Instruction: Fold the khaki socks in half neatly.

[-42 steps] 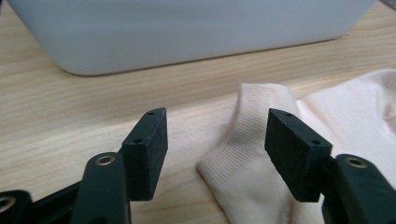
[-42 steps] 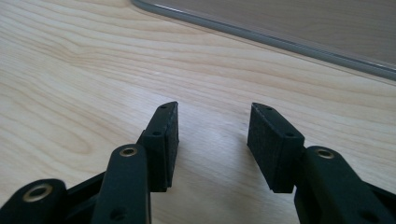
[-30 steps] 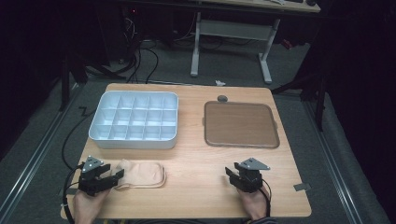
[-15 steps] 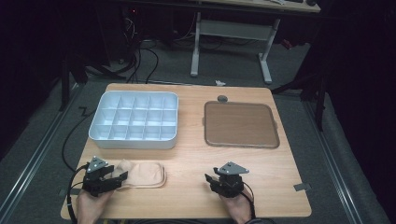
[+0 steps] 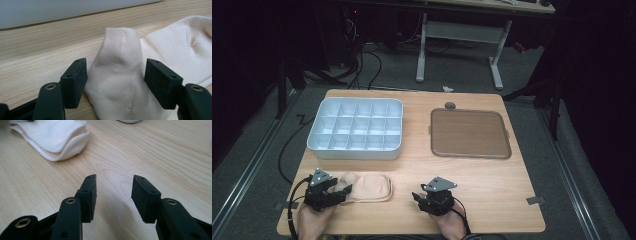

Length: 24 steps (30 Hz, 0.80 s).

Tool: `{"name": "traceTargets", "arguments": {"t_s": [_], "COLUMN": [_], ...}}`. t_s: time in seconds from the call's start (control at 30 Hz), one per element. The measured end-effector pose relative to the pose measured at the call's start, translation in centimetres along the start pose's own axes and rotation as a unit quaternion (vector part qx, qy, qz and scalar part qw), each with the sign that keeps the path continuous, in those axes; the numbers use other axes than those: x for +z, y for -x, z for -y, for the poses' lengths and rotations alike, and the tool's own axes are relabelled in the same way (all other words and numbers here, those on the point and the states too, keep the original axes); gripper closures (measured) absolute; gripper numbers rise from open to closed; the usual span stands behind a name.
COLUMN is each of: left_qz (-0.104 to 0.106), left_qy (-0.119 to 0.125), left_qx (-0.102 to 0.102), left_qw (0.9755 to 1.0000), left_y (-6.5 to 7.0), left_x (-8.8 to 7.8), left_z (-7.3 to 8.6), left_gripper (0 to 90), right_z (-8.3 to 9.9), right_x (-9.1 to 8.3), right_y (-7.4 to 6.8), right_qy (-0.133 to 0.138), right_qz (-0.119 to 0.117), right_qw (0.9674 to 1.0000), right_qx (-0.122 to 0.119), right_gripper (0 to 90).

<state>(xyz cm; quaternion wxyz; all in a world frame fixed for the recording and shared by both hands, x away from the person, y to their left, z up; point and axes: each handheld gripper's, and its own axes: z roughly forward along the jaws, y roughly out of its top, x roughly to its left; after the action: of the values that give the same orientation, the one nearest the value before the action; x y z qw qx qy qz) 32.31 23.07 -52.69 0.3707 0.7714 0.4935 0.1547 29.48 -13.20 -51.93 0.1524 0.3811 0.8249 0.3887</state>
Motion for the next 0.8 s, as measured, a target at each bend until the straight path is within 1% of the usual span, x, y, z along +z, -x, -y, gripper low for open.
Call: {"name": "traceTargets", "arguments": {"t_s": [0.07,0.1,0.13,0.2,0.23,0.3,0.33,0.47,0.57,0.63,0.67,0.73,0.8], "left_qz": [-0.004,-0.013,-0.013,-0.021,-0.024,-0.025,-0.028,-0.029,-0.028,-0.03,-0.031,-0.03,-0.032], "left_qy": [-0.001,-0.001,-0.001,-0.001,-0.001,-0.002,-0.002,-0.002,-0.001,-0.002,-0.001,0.001,0.003], "left_qx": [0.005,0.012,0.012,0.022,0.024,0.025,0.029,0.03,0.031,0.034,0.034,0.033,0.034], "left_qw": [1.0,0.9999,0.9999,0.9995,0.9994,0.9994,0.9992,0.9991,0.9991,0.999,0.999,0.999,0.9989], "left_y": [0.2,0.4,0.4,0.7,0.8,0.9,1.0,1.2,1.4,1.6,1.7,1.8,2.0], "left_x": [0.1,0.3,0.3,0.4,0.4,0.5,0.5,0.6,0.8,0.9,1.0,1.0,1.1], "left_z": [0.0,0.1,0.1,0.1,0.2,0.2,0.2,0.1,0.0,-0.1,-0.1,0.0,0.0], "left_gripper": [35.2,35.2,35.1,35.0,34.8,34.8,34.7,34.7,33.9,33.7,33.6,33.6,33.6], "right_z": [-0.3,-0.6,-0.6,-0.8,-1.1,-1.2,-1.6,-2.0,-2.4,-2.5,-2.6,-2.7,-2.9], "right_x": [0.3,0.6,0.6,1.0,1.3,1.5,1.8,2.2,2.8,2.9,3.1,3.2,3.3], "right_y": [-0.4,-0.8,-0.8,-1.1,-1.5,-1.6,-1.9,-2.4,-2.9,-3.0,-3.1,-3.1,-3.1], "right_qy": [0.001,0.004,0.004,0.003,0.002,0.002,0.003,0.004,0.003,0.002,-0.001,0.0,-0.002], "right_qz": [-0.006,-0.013,-0.013,-0.015,-0.02,-0.023,-0.029,-0.034,-0.048,-0.048,-0.051,-0.052,-0.049], "right_qw": [1.0,0.9999,0.9999,0.9999,0.9997,0.9997,0.9995,0.9993,0.9988,0.9988,0.9987,0.9986,0.9988], "right_qx": [-0.002,-0.005,-0.005,-0.006,-0.009,-0.009,-0.012,-0.013,-0.007,-0.008,-0.002,-0.002,0.003], "right_gripper": [55.2,55.1,55.1,55.0,54.9,54.9,54.9,54.9,54.9,54.9,54.8,54.8,54.5]}}
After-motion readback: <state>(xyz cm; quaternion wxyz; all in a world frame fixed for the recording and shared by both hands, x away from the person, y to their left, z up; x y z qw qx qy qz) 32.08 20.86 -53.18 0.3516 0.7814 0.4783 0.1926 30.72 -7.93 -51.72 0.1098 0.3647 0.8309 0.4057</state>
